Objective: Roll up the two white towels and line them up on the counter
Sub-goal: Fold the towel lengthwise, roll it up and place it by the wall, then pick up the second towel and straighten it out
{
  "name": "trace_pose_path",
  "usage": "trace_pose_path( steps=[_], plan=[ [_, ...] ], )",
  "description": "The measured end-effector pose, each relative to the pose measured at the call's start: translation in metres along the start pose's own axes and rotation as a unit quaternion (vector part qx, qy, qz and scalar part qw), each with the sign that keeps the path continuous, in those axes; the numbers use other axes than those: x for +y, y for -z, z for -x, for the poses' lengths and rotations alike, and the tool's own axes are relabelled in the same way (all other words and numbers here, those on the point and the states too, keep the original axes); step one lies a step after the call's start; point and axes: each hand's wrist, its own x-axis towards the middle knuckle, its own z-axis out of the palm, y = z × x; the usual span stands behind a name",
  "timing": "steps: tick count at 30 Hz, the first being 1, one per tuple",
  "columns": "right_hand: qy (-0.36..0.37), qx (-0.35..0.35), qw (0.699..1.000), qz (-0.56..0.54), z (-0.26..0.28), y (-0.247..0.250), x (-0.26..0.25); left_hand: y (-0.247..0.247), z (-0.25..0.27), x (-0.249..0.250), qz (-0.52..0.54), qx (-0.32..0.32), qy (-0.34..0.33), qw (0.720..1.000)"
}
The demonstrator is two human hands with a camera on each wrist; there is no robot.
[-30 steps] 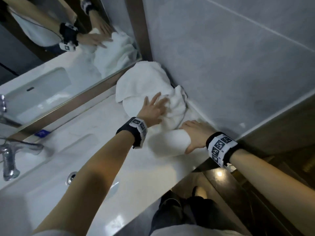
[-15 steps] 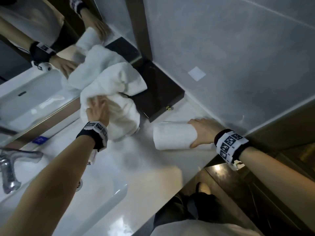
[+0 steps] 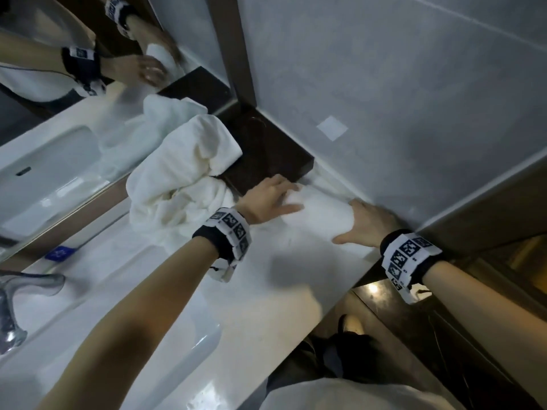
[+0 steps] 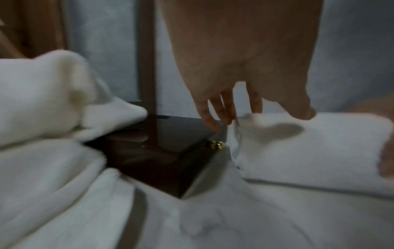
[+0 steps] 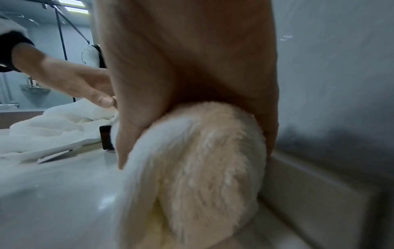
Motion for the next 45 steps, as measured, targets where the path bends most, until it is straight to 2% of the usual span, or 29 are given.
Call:
trace_pose_path(
  steps=[3,5,7,10,13,17,22,27,31,37,40,42,44,45],
  plan=[
    [-0.044,0.041,0.998,-0.011,0.007,-0.005,0.007,-0.020,-0.012,0.012,-0.146,-0.010,-0.079,0.986],
    [-0.047,0.106,0.993,-0.020,0.012,-0.012,0.008,-0.028,-0.019,0.020,-0.204,0.010,-0.112,0.972],
    [-0.005,0.178,0.984,-0.008,0.016,-0.023,0.007,-0.036,-0.024,0.028,-0.190,0.045,-0.138,0.971],
    [0.026,0.234,0.972,0.015,0.017,-0.032,0.003,-0.048,-0.027,0.033,-0.168,0.094,-0.173,0.966],
    [0.017,0.257,0.966,0.014,0.010,-0.026,0.002,-0.057,-0.033,0.034,-0.167,0.086,-0.138,0.973],
    [0.014,0.231,0.973,-0.009,-0.005,-0.018,-0.008,-0.063,-0.049,0.029,-0.197,0.045,-0.098,0.975],
    [0.038,0.200,0.979,0.014,-0.015,-0.014,-0.018,-0.053,-0.052,0.010,-0.233,0.008,-0.117,0.966],
    [0.057,0.205,0.972,0.098,-0.010,-0.012,-0.020,-0.053,-0.052,0.004,-0.183,0.012,-0.129,0.975],
    [0.072,0.171,0.973,0.140,0.002,-0.023,-0.010,-0.058,-0.053,0.003,-0.126,0.002,-0.099,0.987],
    [0.078,0.155,0.978,0.116,-0.003,-0.026,-0.010,-0.063,-0.056,0.005,-0.173,-0.009,-0.073,0.982],
    [0.080,0.146,0.981,0.097,-0.001,-0.022,-0.011,-0.053,-0.054,0.009,-0.132,-0.024,-0.082,0.988],
    [0.087,0.142,0.984,0.070,0.003,-0.016,-0.012,-0.041,-0.047,0.007,-0.075,0.007,-0.089,0.993],
    [0.086,0.158,0.983,0.025,0.006,-0.006,-0.016,-0.026,-0.033,-0.001,0.004,0.113,-0.056,0.992],
    [0.084,0.177,0.981,-0.001,0.007,0.000,-0.021,-0.019,-0.023,-0.008,0.035,0.180,-0.027,0.983]
  ],
)
